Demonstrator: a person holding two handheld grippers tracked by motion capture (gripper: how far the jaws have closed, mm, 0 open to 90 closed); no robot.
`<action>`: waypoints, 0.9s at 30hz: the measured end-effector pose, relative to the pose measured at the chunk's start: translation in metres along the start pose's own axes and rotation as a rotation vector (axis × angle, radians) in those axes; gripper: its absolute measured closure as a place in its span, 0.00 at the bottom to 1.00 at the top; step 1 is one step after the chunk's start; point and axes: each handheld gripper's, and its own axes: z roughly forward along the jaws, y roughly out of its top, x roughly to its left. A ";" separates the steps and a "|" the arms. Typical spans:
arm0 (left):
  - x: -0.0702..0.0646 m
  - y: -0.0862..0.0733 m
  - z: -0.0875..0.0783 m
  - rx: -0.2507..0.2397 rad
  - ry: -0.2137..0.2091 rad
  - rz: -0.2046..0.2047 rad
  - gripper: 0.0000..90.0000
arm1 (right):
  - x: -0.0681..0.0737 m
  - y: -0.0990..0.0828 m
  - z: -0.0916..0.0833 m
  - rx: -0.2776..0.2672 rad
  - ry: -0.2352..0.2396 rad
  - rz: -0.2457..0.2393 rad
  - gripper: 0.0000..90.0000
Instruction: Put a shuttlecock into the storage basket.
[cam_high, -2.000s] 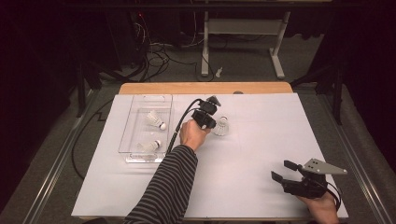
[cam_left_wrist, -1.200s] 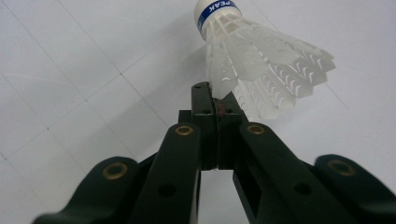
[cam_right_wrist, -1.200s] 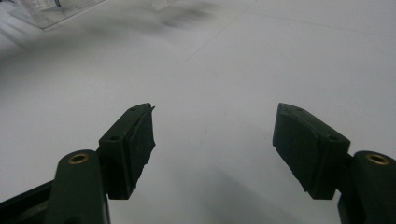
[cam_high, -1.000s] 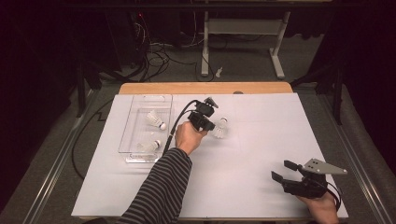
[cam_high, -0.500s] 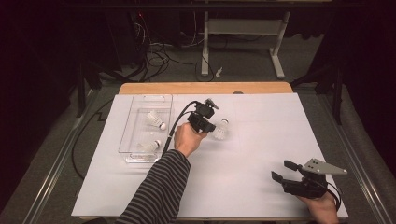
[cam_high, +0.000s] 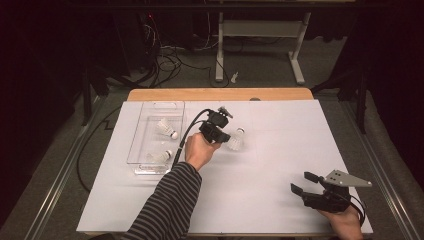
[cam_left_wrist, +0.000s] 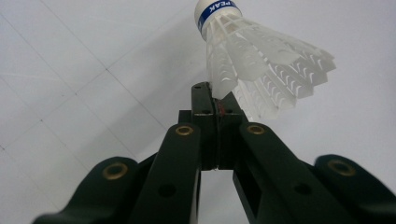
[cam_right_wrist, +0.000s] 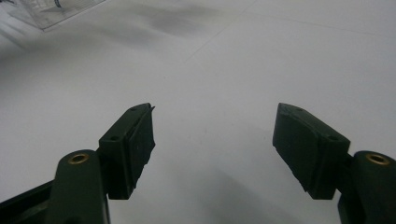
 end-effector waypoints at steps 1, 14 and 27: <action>0.000 0.000 -0.001 -0.001 0.000 0.002 1.00 | 0.000 0.000 0.000 0.000 0.000 -0.001 0.33; -0.004 -0.006 -0.009 -0.017 -0.010 0.016 1.00 | 0.000 0.000 0.000 0.000 0.000 -0.001 0.33; -0.007 -0.014 -0.012 -0.024 -0.023 0.024 1.00 | 0.000 0.000 0.000 0.000 0.000 -0.001 0.33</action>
